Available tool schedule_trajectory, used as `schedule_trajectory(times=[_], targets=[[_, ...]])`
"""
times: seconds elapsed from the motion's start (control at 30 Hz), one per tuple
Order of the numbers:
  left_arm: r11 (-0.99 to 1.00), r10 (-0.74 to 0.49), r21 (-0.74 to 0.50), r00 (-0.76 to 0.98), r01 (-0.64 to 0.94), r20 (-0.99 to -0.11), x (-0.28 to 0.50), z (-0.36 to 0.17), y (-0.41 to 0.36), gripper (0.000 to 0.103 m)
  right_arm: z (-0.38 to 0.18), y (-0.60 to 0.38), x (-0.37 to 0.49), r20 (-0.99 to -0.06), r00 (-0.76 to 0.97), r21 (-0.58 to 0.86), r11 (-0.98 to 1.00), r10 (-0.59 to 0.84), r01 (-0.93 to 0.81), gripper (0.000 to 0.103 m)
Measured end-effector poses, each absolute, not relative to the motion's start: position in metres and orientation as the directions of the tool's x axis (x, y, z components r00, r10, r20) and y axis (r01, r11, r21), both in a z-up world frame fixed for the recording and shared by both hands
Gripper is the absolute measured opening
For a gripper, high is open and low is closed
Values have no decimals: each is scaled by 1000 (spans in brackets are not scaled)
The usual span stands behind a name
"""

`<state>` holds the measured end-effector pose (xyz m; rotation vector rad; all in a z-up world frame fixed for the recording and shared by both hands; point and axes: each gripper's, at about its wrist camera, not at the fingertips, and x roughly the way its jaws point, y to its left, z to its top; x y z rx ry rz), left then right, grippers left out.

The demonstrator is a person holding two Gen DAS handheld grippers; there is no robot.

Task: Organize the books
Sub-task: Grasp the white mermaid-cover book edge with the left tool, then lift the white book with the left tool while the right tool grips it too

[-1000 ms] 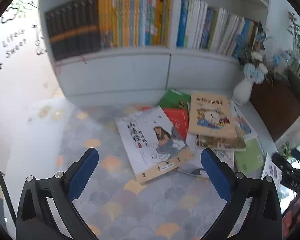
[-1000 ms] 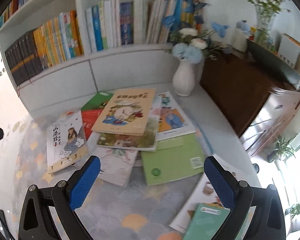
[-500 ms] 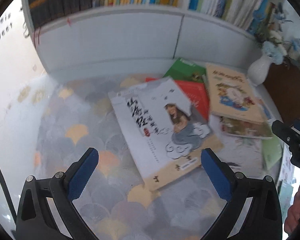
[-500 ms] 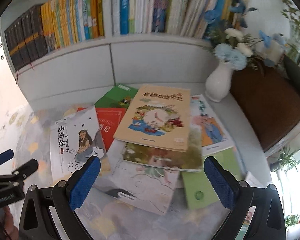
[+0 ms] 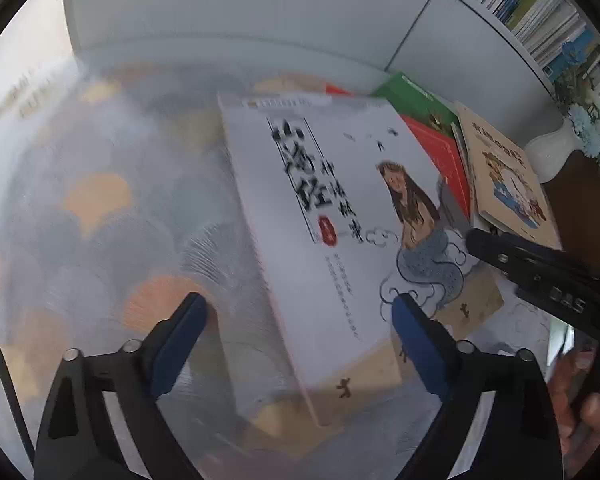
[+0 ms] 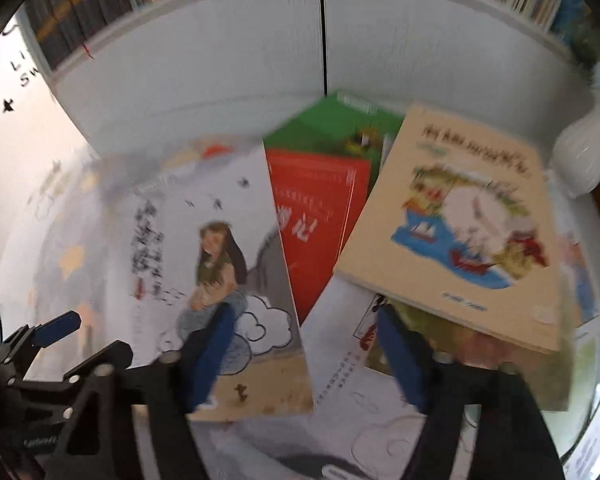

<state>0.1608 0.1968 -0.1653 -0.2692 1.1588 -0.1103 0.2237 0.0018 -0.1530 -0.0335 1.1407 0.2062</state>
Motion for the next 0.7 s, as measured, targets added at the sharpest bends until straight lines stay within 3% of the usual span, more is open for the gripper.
schedule_trajectory(times=[0.1, 0.43, 0.7], targets=[[968, -220, -251, 410, -24, -885, 159, -164, 191, 78, -168, -1, 230, -919, 359, 112, 980, 165, -162, 53], [955, -286, -295, 399, 41, -871, 140, -157, 179, 77, -167, 10, 206, -908, 298, 234, 947, 294, -220, 53], [951, -303, -270, 294, 148, -907, 61, -159, 163, 77, -173, -13, 127, -922, 162, 310, 922, 351, -232, 53]])
